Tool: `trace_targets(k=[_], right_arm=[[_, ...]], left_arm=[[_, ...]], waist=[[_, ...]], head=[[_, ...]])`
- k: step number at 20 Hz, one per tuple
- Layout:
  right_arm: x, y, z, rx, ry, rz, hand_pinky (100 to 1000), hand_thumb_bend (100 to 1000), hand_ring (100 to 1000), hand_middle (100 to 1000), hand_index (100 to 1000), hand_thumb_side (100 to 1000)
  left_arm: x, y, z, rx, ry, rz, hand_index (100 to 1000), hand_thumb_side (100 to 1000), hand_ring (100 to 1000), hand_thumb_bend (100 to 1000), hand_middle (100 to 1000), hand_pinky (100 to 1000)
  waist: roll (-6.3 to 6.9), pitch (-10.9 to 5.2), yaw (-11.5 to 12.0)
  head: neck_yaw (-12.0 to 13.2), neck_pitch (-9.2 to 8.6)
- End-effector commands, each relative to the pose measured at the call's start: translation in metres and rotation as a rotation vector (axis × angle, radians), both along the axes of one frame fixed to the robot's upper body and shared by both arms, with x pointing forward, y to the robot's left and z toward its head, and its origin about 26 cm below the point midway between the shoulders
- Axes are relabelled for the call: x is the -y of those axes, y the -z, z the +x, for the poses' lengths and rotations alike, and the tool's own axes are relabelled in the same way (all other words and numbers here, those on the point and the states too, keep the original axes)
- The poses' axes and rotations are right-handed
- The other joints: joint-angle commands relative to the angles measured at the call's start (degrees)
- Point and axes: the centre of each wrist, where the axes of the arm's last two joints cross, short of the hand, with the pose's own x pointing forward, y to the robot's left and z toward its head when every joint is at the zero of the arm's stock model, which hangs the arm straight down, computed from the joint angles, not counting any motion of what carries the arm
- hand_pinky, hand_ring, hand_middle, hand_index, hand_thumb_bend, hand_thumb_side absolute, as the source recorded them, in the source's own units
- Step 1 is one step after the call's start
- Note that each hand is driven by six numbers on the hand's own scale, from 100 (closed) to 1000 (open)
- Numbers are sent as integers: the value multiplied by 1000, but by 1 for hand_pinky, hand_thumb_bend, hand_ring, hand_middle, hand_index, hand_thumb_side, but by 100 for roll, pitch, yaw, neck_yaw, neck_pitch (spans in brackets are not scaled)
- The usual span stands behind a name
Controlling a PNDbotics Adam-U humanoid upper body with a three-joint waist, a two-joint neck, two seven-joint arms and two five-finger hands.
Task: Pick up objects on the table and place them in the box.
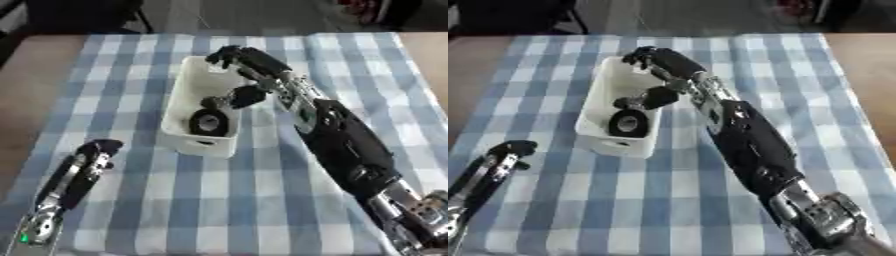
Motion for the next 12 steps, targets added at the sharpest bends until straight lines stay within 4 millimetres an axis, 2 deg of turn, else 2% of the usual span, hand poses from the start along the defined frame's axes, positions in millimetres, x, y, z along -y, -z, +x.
trace_targets(k=[1, 7, 12], right_arm=[[-1, -18, 3, 39, -6, 3, 855, 703, 712, 771, 892, 790], [4, -23, 3, 57, 11, 14, 854, 684, 711, 771, 889, 785], [22, -34, 1, 91, 51, 42, 851, 678, 707, 769, 886, 789]], left_arm=[[1, -8, 3, 26, 8, 6, 807, 1000, 778, 1000, 802, 680], [0, -7, 3, 25, 7, 6, 806, 1000, 778, 1000, 801, 680], [-1, -7, 3, 22, -1, 8, 806, 1000, 777, 1000, 801, 680]], waist=[[15, -106, 4], [11, -116, -3], [-10, -137, -35]], head=[[-49, 4], [-38, 4], [13, -2]])
